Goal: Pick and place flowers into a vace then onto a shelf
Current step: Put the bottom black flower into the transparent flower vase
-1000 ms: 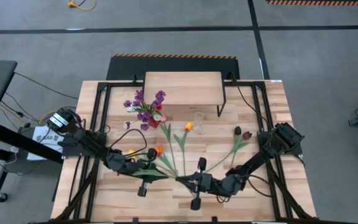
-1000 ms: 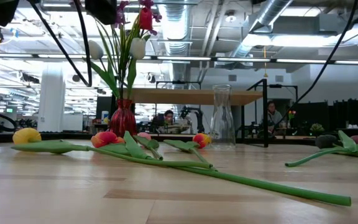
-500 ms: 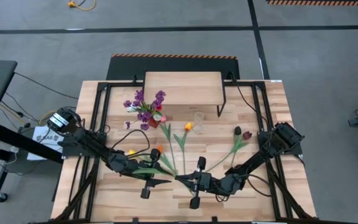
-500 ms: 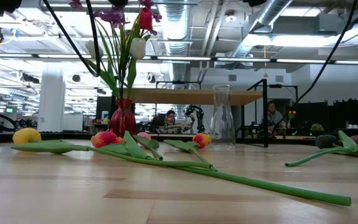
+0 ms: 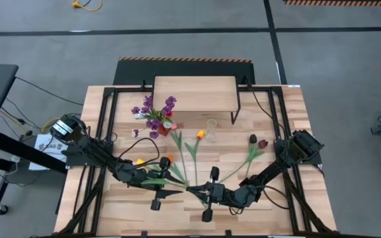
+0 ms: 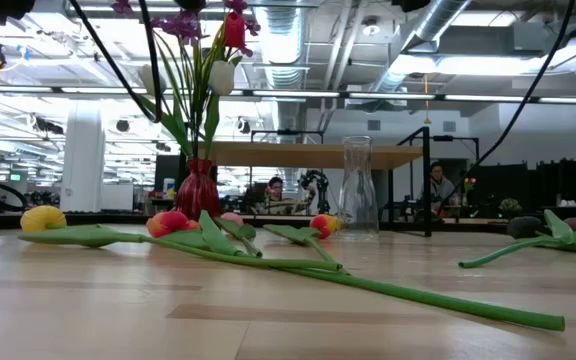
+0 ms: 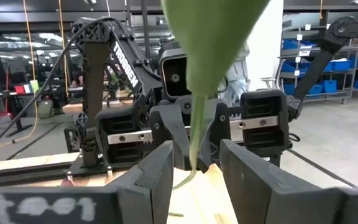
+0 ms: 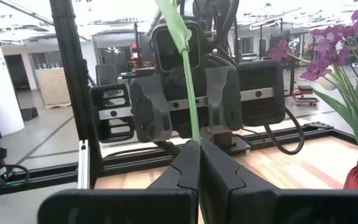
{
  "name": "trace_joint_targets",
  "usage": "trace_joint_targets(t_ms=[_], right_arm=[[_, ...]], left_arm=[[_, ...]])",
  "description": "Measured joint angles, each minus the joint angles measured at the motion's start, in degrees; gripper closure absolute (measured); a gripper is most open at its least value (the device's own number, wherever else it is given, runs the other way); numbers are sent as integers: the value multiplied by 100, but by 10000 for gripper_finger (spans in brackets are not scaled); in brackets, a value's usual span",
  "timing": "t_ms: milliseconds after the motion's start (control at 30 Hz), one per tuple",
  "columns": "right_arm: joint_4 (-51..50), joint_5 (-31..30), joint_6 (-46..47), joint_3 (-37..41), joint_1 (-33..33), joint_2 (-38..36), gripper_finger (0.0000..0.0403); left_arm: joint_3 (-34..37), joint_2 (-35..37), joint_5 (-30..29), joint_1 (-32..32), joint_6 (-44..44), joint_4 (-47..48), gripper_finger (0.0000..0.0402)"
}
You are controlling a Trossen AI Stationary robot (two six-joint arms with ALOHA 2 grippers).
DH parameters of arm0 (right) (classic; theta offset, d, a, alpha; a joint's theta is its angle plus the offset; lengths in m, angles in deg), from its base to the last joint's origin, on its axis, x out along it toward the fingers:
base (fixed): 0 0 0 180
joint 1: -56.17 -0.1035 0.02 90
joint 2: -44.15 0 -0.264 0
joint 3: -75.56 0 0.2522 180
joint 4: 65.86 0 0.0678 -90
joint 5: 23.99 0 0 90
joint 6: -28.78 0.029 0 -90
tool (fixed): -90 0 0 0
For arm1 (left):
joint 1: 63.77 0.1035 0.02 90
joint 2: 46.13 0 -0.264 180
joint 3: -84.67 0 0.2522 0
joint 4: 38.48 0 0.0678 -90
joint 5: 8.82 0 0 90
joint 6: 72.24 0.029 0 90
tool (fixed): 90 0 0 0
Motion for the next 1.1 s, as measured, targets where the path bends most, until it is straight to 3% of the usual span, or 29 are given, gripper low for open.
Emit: trace_joint_targets(t_ms=[267,367,500,600,800,1100], right_arm=[[-17,2,0,0,0,0,403],[-100,14,2,0,-2,0,403],[-146,0,2,0,-4,0,397],[-153,-2,-2,0,-4,0,383],[-173,-117,-356,0,-122,-41,342],[-139,-1109,-1728,-7,-984,-771,311]], left_arm=[[0,0,-116,0,115,-128,285],[0,0,-267,0,111,-123,315],[0,0,-269,-9,111,-108,384],[-29,0,-284,-7,109,-24,393],[-726,2,-554,-7,106,1537,399],[-1988,-10,-957,119,133,3925,401]])
